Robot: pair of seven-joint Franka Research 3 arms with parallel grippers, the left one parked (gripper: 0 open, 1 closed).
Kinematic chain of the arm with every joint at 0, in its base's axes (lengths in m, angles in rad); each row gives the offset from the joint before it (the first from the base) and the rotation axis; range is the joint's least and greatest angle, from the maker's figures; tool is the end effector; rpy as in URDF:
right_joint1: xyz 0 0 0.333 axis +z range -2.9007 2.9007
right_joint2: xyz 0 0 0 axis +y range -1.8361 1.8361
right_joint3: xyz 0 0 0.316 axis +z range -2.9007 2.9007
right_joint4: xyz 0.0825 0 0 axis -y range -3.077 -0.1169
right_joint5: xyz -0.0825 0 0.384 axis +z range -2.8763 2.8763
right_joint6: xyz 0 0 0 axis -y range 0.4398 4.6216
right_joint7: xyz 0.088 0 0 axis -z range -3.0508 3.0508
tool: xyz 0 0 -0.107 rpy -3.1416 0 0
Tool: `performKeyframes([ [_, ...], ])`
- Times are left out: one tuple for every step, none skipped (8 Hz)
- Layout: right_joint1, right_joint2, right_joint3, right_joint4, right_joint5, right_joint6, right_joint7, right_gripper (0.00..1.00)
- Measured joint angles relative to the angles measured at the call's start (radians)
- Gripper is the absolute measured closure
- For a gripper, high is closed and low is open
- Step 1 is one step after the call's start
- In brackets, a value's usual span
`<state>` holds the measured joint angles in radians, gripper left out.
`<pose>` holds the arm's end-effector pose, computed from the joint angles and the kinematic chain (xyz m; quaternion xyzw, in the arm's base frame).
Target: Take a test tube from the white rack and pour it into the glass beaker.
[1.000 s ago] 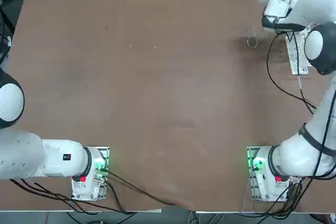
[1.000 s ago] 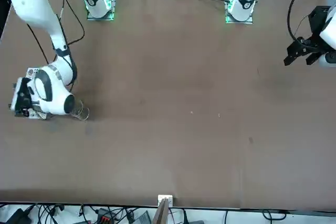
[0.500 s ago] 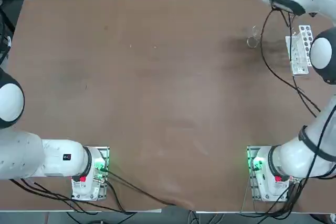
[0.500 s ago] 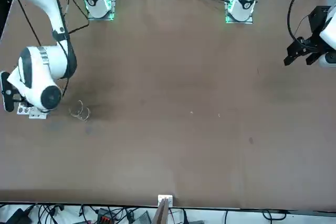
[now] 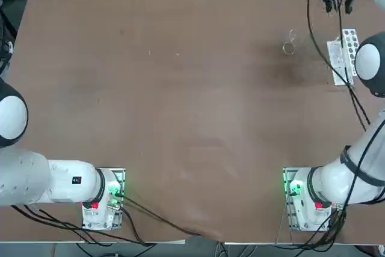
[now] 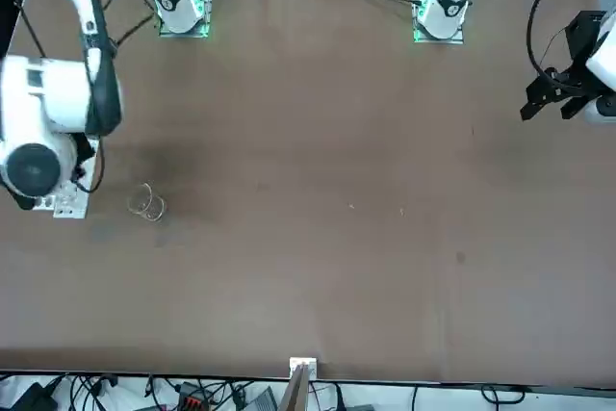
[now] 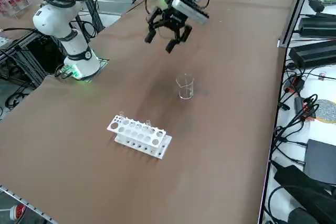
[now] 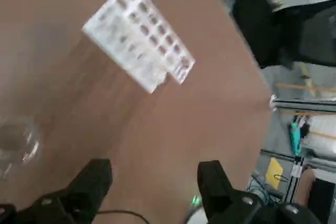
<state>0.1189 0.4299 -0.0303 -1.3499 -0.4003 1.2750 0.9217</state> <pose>0.6286 0.0091 0.4613 0.8631 -0.3916 -0.1146 0.2976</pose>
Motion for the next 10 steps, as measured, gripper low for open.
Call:
performKeyframes([
  [-0.002,-0.016,-0.005,0.018,0.079,-0.011,-0.102,0.0],
  [-0.008,-0.043,-0.009,0.028,0.149,-0.028,-0.229,0.0],
  [-0.037,-0.087,-0.011,0.036,0.23,-0.047,-0.366,0.0],
  [-0.093,-0.147,-0.011,0.035,0.326,-0.053,-0.504,0.0],
  [-0.139,-0.212,-0.011,0.014,0.391,-0.033,-0.639,0.0],
  [-0.153,-0.285,-0.011,-0.047,0.413,0.047,-0.757,0.0],
  [-0.145,-0.36,-0.005,-0.141,0.417,0.168,-0.85,0.0],
  [-0.134,-0.423,0.004,-0.228,0.417,0.25,-0.914,0.0],
  [-0.127,-0.467,0.008,-0.286,0.418,0.285,-0.952,0.0],
  [-0.127,-0.492,0.007,-0.312,0.42,0.289,-0.967,0.0],
])
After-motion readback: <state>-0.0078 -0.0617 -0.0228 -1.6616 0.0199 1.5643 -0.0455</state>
